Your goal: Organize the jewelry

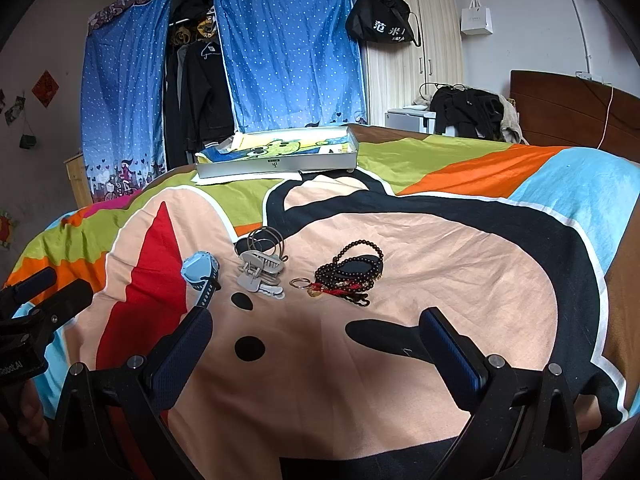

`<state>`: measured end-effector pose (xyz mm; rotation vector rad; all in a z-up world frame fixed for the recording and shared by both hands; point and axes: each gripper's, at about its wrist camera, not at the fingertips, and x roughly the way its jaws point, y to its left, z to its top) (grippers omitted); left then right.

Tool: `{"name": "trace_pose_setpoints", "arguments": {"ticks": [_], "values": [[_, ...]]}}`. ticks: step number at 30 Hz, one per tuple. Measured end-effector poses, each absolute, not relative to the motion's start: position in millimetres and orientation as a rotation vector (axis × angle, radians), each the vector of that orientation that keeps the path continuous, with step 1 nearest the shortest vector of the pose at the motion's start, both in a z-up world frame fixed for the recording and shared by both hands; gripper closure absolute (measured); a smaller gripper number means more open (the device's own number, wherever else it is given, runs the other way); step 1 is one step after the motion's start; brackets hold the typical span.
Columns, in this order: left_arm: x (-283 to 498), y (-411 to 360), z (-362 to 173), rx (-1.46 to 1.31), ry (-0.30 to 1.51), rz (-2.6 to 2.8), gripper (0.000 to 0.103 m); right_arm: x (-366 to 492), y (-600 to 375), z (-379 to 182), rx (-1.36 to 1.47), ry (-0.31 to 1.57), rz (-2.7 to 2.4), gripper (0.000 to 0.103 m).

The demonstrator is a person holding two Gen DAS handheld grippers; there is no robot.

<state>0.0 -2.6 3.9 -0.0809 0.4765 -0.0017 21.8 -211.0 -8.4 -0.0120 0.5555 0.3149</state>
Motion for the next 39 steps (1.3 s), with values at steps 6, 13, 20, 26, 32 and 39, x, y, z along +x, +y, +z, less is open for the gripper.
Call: {"name": "trace_pose_setpoints", "arguments": {"ticks": [6, 13, 20, 26, 32, 39], "values": [[-0.3, -2.5, 4.2, -0.081, 0.476, 0.001, 0.002, 21.7, -211.1, -8.6, -0.012, 0.556, 0.314, 0.000], [0.0, -2.3, 3.8, -0.080, 0.476, 0.001, 0.002, 21.4, -210.9, -8.5, -0.012, 0.555, 0.315, 0.000], [-0.5, -1.5, 3.5, -0.082, 0.475, 0.002, 0.002, 21.4, -211.0, -8.6, -0.011, 0.556, 0.315, 0.000], [-0.5, -1.4, 3.5, -0.081, 0.475, 0.003, 0.002, 21.3, -211.2, -8.5, -0.012, 0.556, 0.315, 0.000], [-1.0, -0.1, 3.2, -0.082, 0.474, 0.003, 0.002, 21.4, -211.2, -8.4, -0.011, 0.555, 0.315, 0.000], [-1.0, 0.0, 3.2, -0.083, 0.475, 0.002, 0.002, 21.6, -211.2, -8.6, -0.011, 0.556, 0.315, 0.000]]}}
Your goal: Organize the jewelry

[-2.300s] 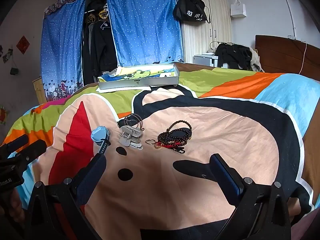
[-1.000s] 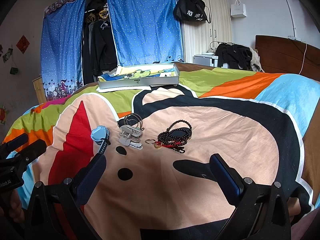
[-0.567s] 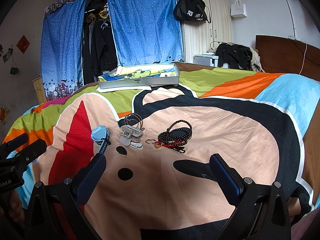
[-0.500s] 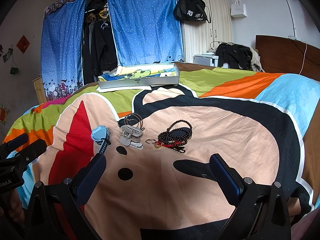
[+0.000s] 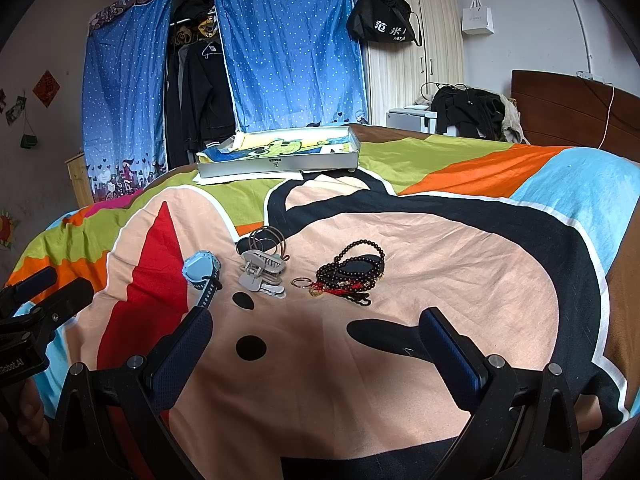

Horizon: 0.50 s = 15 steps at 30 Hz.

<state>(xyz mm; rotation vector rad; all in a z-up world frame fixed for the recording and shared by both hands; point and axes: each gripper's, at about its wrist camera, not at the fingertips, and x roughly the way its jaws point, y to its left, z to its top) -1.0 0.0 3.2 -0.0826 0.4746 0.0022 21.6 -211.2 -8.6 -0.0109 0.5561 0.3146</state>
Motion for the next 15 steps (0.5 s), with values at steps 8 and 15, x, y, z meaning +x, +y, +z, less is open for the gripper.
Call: {"name": "trace_pose_setpoints", "arguments": {"ticks": [8, 15], "values": [[-1.2, 0.6, 3.1, -0.083, 0.474, 0.002, 0.002, 21.8, -211.2, -8.2, -0.011, 0.556, 0.315, 0.000], [0.3, 1.4, 2.0, -0.086, 0.484, 0.006, 0.002, 23.2, -211.7, -8.7, -0.009, 0.558, 0.315, 0.000]]}}
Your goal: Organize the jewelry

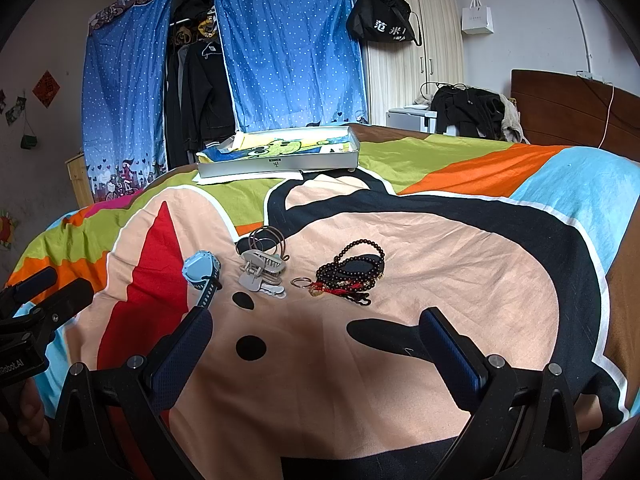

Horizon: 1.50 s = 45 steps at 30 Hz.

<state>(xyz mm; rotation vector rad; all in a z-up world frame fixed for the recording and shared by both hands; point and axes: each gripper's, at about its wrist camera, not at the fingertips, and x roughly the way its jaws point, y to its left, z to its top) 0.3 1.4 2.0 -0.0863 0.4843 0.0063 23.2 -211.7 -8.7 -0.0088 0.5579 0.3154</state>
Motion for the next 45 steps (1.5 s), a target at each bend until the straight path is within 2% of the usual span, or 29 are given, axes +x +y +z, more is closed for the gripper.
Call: {"name": "trace_pose_setpoints", "arguments": {"ticks": [8, 16, 23, 29, 32, 34, 35, 38, 40, 44, 45], "values": [[12, 3, -6, -0.096, 0.545, 0.020, 0.002, 21, -214, -8, -0.007, 0.560, 0.299, 0.000], [56, 11, -22, -0.117, 0.733, -0.040, 0.002, 40, -231, 2, 0.078, 0.614, 0.304, 0.000], [112, 29, -28, -0.112, 0.794, -0.057, 0.002, 83, -226, 13, 0.001, 0.622, 0.395, 0.000], [153, 62, -42, -0.177, 0.848, -0.060, 0.003, 136, -199, -8, -0.131, 0.656, 0.534, 0.000], [173, 76, -51, -0.207, 0.887, -0.098, 0.014, 156, -185, -22, -0.120, 0.697, 0.610, 0.000], [184, 82, -57, -0.202, 0.922, -0.120, 0.035, 169, -170, -32, -0.117, 0.722, 0.657, 0.000], [189, 85, -60, -0.199, 0.940, -0.139, 0.040, 174, -162, -36, -0.121, 0.732, 0.679, 0.000], [200, 93, -65, -0.168, 0.959, -0.205, 0.047, 188, -140, -47, -0.146, 0.763, 0.747, 0.019], [206, 94, -68, -0.135, 0.960, -0.245, 0.053, 196, -125, -56, -0.183, 0.782, 0.784, 0.037], [219, 93, -76, -0.111, 0.984, -0.363, 0.066, 206, -105, -70, -0.228, 0.800, 0.833, 0.054], [222, 89, -78, -0.100, 0.992, -0.384, 0.068, 208, -102, -72, -0.231, 0.808, 0.846, 0.062]]}}
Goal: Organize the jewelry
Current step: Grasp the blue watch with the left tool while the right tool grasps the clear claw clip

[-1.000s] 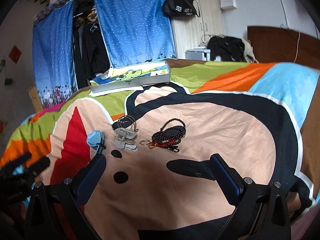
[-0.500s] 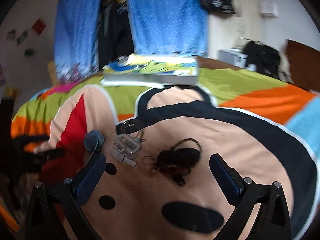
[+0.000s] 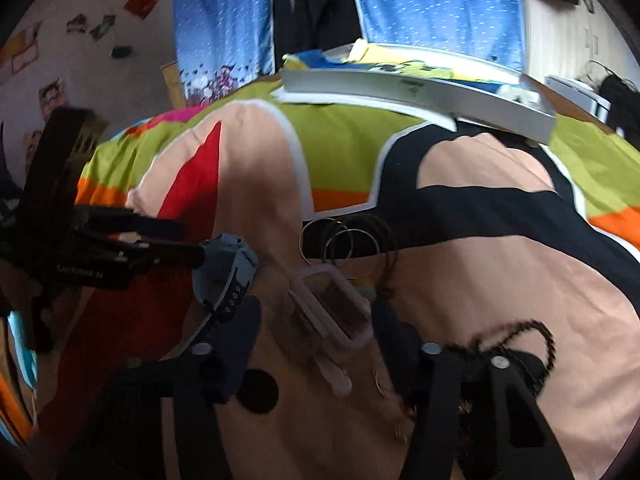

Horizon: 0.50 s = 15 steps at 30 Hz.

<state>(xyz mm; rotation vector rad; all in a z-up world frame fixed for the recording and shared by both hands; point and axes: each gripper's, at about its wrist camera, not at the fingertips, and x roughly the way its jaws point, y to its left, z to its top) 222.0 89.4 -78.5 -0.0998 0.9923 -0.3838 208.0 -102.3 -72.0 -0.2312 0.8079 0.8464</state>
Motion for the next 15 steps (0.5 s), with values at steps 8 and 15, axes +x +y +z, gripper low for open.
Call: {"name": "trace_pose_setpoints", "arguments": {"ticks": [8, 15], "values": [[228, 89, -95, -0.102, 1.065, -0.451, 0.084, 210, -94, -76, -0.265, 0.822, 0.846, 0.088], [222, 112, -82, -0.205, 1.043, -0.399, 0.088, 205, -97, -62, -0.237, 0.810, 0.816, 0.098]]}}
